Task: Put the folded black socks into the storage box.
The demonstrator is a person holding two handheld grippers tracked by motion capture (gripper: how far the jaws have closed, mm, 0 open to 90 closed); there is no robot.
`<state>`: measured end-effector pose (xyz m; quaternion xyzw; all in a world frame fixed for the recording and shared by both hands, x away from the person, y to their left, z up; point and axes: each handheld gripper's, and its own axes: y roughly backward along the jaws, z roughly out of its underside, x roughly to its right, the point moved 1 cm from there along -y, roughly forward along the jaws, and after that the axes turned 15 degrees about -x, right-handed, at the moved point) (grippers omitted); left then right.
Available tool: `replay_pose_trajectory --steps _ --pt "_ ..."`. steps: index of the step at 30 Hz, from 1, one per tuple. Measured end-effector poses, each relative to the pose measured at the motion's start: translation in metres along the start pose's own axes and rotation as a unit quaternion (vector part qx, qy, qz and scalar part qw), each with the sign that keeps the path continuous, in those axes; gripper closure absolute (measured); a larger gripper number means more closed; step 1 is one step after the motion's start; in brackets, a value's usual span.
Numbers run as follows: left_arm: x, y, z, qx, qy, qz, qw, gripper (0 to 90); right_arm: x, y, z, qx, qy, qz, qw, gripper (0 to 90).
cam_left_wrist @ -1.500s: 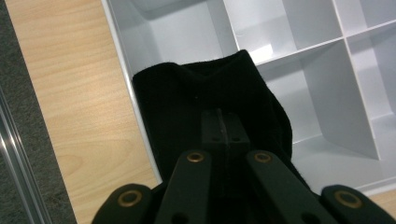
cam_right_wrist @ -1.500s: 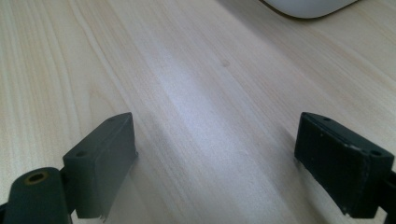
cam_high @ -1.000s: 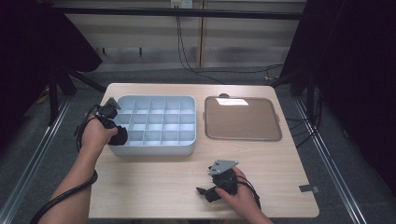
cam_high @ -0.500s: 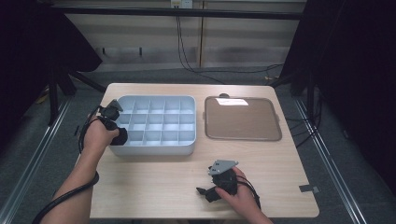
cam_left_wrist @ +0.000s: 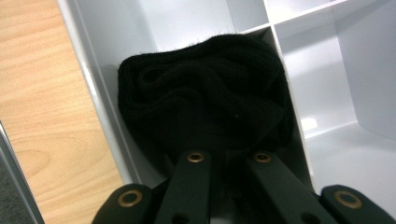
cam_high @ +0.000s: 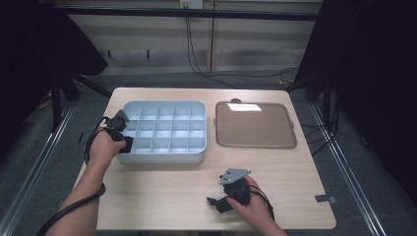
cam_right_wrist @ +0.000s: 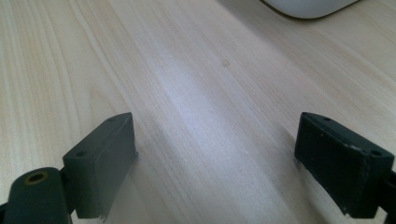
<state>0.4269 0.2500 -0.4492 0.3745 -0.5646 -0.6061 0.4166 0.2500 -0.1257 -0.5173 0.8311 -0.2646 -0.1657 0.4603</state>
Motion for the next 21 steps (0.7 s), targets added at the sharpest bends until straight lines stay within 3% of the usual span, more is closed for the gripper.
replay_pose_trajectory --steps 7,21 --pt "-0.002 0.008 0.005 0.012 -0.002 0.005 0.9999 89.7 0.0 0.0 0.0 0.0 0.0 0.0 1.0 12.1" --pt "-0.002 0.034 0.012 0.043 -0.003 -0.001 0.9991 76.8 0.0 0.0 0.0 0.001 0.003 0.001 1.0 12.1"
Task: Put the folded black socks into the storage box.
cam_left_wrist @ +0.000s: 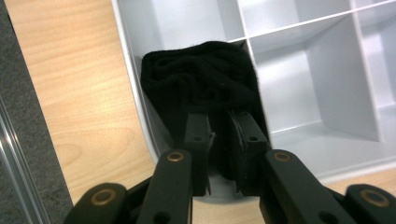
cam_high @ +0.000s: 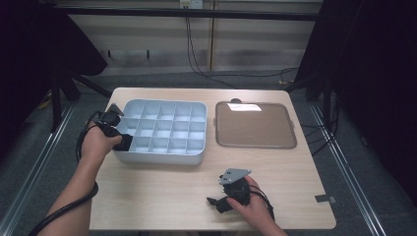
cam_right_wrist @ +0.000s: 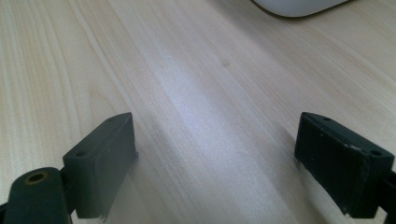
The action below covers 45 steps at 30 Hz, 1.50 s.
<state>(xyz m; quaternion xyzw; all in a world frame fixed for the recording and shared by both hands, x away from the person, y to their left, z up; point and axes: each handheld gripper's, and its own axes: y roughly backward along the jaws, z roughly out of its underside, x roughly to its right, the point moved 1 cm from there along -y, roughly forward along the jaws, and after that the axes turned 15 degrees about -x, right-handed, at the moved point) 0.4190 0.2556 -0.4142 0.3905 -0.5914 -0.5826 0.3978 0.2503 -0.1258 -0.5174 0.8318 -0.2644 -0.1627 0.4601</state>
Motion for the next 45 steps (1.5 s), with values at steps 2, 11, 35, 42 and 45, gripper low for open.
replay_pose_trajectory --steps 2,11,35,42,45 --pt "0.001 0.003 0.0 0.003 -0.004 0.001 1.0 76.0 0.0 0.0 0.0 -0.001 -0.001 0.0 1.0 12.1" --pt "0.004 0.012 0.002 0.017 -0.007 -0.002 0.9998 65.7 0.0 0.0 0.0 -0.001 -0.001 0.0 1.0 12.2" --pt "0.011 0.025 0.012 0.04 -0.017 0.03 0.9986 41.5 -0.001 0.001 0.001 0.0 -0.001 0.001 1.0 12.1" --pt "0.016 0.028 0.014 0.04 -0.024 0.035 0.9983 39.6 -0.001 0.001 0.001 0.0 -0.001 0.001 1.0 12.1" --pt "0.018 0.029 0.015 0.04 -0.028 0.038 0.9981 38.4 -0.001 0.001 0.001 0.0 -0.001 0.001 1.0 12.1"
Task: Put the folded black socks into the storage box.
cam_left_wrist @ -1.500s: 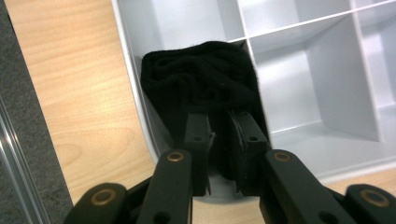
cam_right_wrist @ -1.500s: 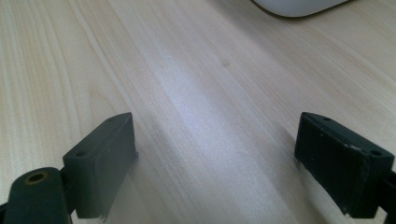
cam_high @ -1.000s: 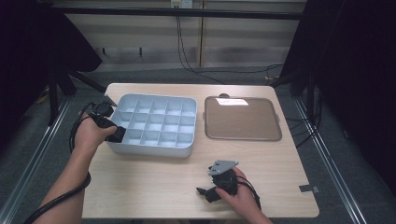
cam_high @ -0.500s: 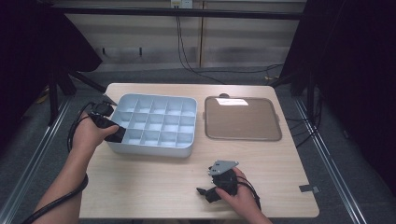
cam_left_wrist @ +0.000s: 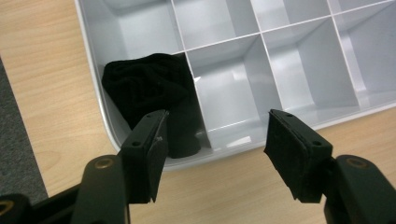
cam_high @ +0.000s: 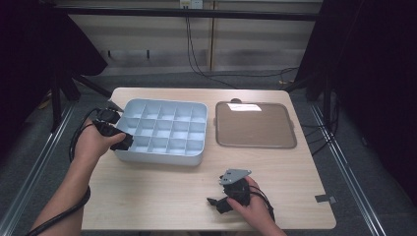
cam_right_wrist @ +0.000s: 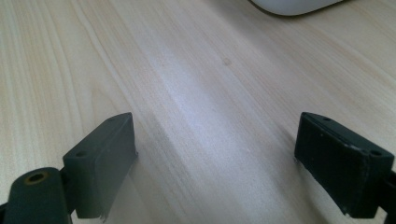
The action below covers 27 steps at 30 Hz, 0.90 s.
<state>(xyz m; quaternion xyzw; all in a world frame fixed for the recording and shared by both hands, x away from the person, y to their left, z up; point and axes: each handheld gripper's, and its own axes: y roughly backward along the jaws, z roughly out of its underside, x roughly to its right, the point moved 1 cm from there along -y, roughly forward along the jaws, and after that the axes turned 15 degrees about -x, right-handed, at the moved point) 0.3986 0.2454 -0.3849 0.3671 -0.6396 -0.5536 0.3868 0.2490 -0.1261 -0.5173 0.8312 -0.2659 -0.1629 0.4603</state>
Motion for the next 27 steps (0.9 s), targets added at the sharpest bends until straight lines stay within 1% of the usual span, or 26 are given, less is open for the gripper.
replay_pose_trajectory --steps 3,6,11,12,13,16,17,20,21,22,23,26,27 --pt "0.002 0.0 0.001 0.002 -0.002 0.004 1.0 36.8 0.0 0.0 0.0 0.0 0.0 0.0 1.0 12.1" --pt "0.003 0.0 0.003 -0.003 -0.004 0.008 1.0 35.3 0.0 0.0 0.0 0.0 0.0 0.0 1.0 12.1" --pt "0.004 0.0 0.005 0.003 -0.004 0.013 0.9999 33.3 0.0 0.0 0.0 0.0 0.0 0.0 1.0 12.1" --pt "0.004 0.001 0.006 0.002 -0.007 0.013 0.9999 33.1 0.0 0.0 0.0 0.0 0.0 0.0 1.0 12.1" --pt "0.005 0.001 0.007 0.005 -0.005 0.014 0.9999 32.7 0.0 0.0 0.0 0.0 0.0 0.0 1.0 12.1" --pt "0.005 0.002 0.008 0.007 -0.011 0.014 0.9998 31.7 0.0 0.0 0.0 0.0 0.0 0.0 1.0 12.1" --pt "0.006 0.001 0.009 0.01 -0.009 0.014 0.9998 31.5 0.0 0.0 0.0 0.0 0.0 0.0 1.0 12.1" --pt "0.007 0.002 0.011 0.012 -0.014 0.018 0.9997 30.3 0.0 0.0 0.0 0.0 0.0 0.0 1.0 12.1" --pt "0.007 0.002 0.012 0.016 -0.018 0.016 0.9996 29.8 0.0 0.0 0.0 0.0 0.0 0.0 1.0 12.1" --pt "0.008 0.001 0.013 0.017 -0.016 0.02 0.9995 29.3 0.0 0.0 0.0 0.0 0.0 0.0 1.0 12.1" --pt "0.008 0.001 0.013 0.019 -0.017 0.02 0.9995 28.6 0.0 0.0 0.0 0.0 0.0 0.0 1.0 12.1" --pt "0.01 -0.001 0.016 0.019 -0.026 0.023 0.9992 25.9 0.0 0.0 0.0 -0.001 -0.001 -0.001 1.0 12.1" --pt "0.01 -0.001 0.017 0.017 -0.033 0.024 0.999 25.0 0.0 0.0 0.0 -0.001 -0.002 -0.001 1.0 12.1"
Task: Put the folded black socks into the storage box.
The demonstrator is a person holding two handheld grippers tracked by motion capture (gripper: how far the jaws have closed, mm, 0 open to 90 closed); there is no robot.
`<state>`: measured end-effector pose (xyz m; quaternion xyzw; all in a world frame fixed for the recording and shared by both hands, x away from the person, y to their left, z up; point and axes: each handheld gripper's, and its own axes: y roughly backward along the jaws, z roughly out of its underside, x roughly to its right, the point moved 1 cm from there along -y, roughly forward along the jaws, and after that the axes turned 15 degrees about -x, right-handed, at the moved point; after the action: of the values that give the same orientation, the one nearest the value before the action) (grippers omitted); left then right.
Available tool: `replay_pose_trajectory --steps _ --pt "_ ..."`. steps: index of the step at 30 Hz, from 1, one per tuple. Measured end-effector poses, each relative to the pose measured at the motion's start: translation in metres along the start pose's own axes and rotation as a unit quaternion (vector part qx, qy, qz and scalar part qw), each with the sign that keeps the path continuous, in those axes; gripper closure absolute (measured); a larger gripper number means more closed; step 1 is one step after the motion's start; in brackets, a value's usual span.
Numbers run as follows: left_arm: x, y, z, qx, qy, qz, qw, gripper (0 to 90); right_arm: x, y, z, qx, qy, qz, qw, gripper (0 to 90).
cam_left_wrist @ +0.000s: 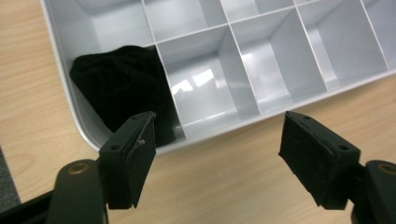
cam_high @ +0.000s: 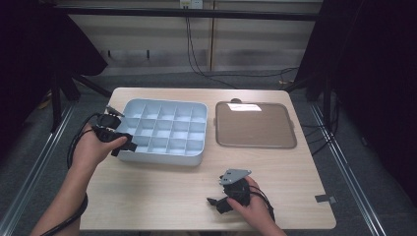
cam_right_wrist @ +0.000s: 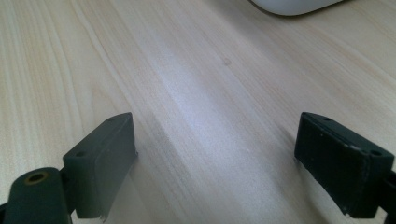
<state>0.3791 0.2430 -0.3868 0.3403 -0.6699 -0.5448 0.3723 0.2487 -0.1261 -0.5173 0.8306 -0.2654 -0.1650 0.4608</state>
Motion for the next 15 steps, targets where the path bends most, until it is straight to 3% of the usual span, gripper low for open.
replay_pose_trajectory --steps 6,15 --pt "0.004 -0.003 0.005 0.006 -0.004 0.012 0.9999 23.6 0.0 0.0 0.0 0.0 0.0 0.0 1.0 12.1" --pt "0.01 -0.004 0.013 0.014 -0.013 0.014 0.9997 23.6 0.0 0.0 0.0 0.0 0.001 0.0 1.0 12.1"
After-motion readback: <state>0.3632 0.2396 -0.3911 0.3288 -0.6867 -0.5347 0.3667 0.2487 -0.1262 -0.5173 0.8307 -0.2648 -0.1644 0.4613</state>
